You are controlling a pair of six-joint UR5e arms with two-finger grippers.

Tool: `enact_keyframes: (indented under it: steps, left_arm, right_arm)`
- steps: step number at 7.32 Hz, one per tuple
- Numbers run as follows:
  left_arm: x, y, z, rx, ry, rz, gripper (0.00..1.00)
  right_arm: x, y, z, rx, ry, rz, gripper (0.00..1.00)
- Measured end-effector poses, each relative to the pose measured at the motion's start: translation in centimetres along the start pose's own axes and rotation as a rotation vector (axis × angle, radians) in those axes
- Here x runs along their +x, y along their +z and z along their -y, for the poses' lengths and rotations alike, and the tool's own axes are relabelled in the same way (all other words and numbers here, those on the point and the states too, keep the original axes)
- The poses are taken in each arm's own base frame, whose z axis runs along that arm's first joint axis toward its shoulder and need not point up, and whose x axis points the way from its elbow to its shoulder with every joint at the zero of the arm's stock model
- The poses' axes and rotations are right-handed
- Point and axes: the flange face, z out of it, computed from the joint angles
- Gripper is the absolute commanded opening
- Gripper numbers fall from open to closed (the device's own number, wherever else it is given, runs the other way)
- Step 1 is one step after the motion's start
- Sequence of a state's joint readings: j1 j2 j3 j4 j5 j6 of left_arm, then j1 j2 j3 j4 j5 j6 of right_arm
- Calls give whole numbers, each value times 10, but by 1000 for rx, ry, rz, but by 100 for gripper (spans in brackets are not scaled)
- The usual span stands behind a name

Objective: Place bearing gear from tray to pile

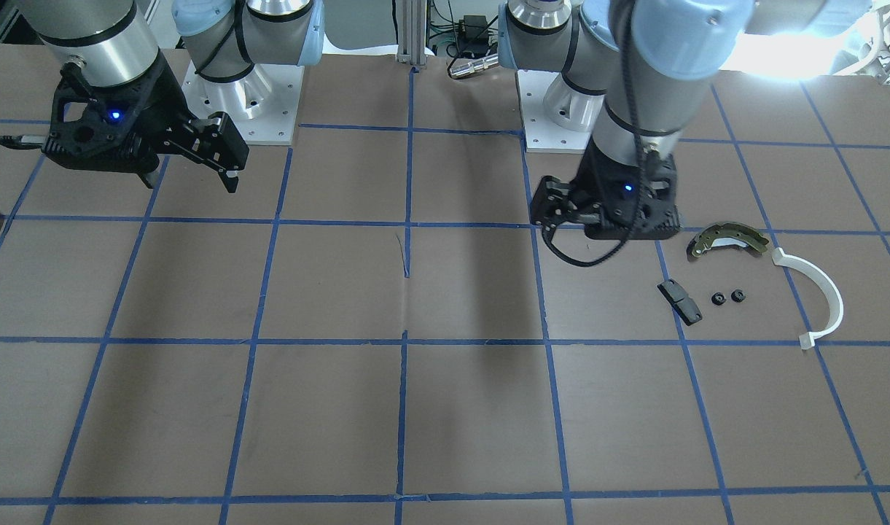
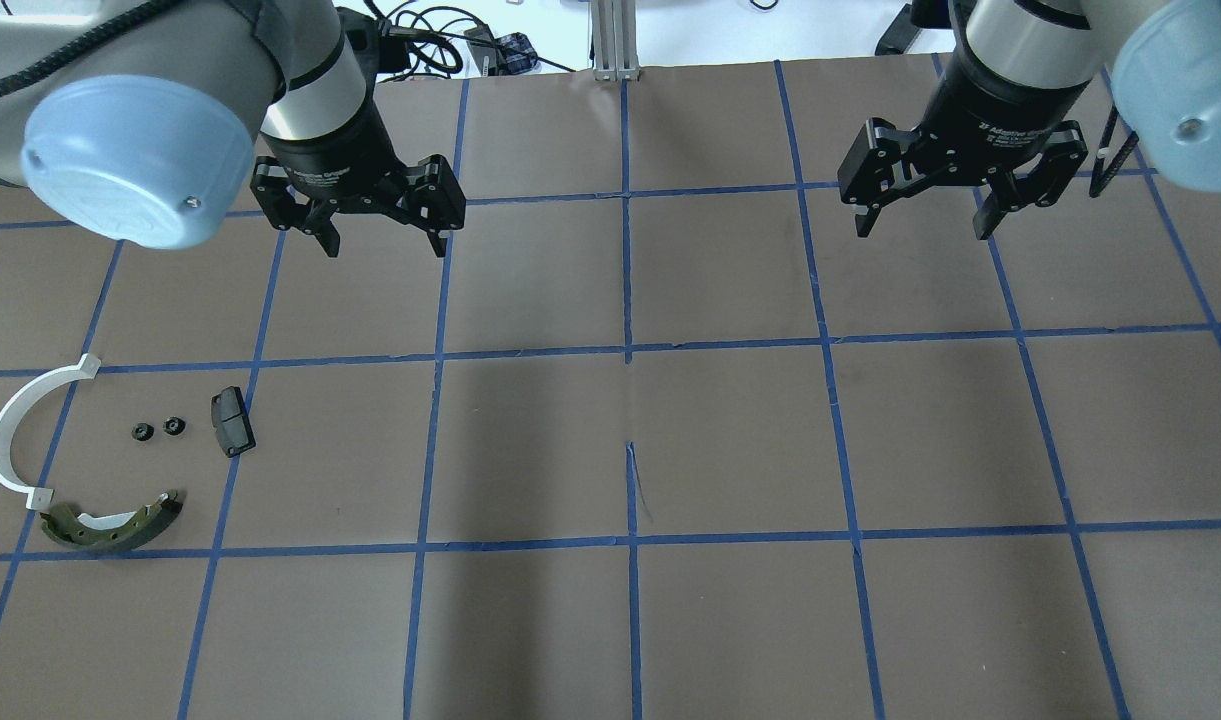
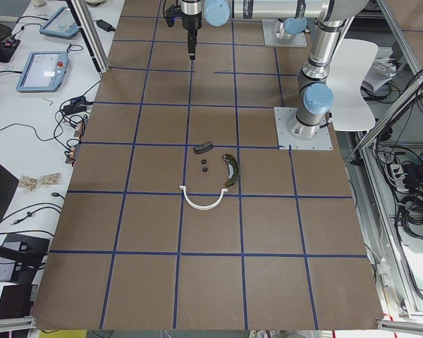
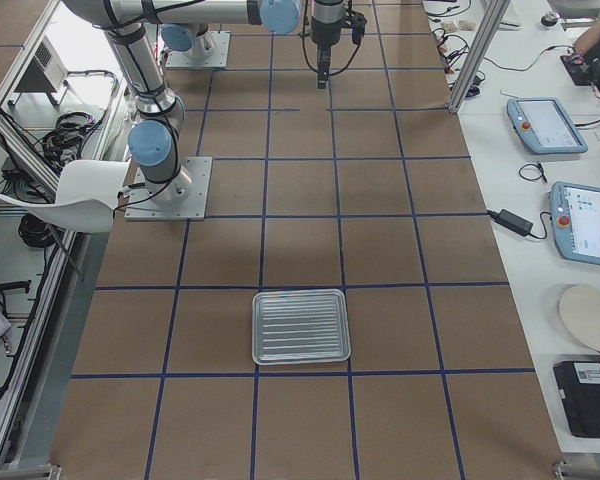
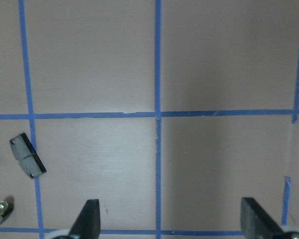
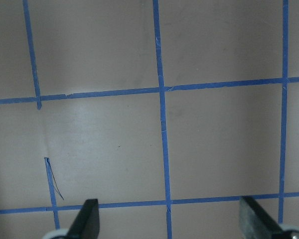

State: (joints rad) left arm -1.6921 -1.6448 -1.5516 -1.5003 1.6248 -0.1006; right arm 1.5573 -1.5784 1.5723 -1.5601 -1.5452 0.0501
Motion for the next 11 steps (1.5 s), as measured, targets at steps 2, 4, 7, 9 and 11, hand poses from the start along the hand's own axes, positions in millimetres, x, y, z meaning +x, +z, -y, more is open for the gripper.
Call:
enact_keyframes:
  steps: [2, 4, 7, 9, 11]
  left_arm:
    - [-42, -25, 1, -19, -2, -43, 100]
    - [-77, -43, -3, -19, 7, -67, 100]
    - [-97, -56, -10, 9, -24, -68, 100]
    - [-99, -58, -9, 13, -61, -67, 100]
    - [-98, -55, -3, 6, -95, -55, 100]
  right_arm:
    - [0, 0, 0, 0, -2, -1, 100]
    - [0, 0, 0, 0, -2, -1, 100]
    - [0, 0, 0, 0, -2, -1, 100]
    - [0, 0, 0, 0, -2, -1, 100]
    - [0, 0, 0, 1, -2, -1, 100]
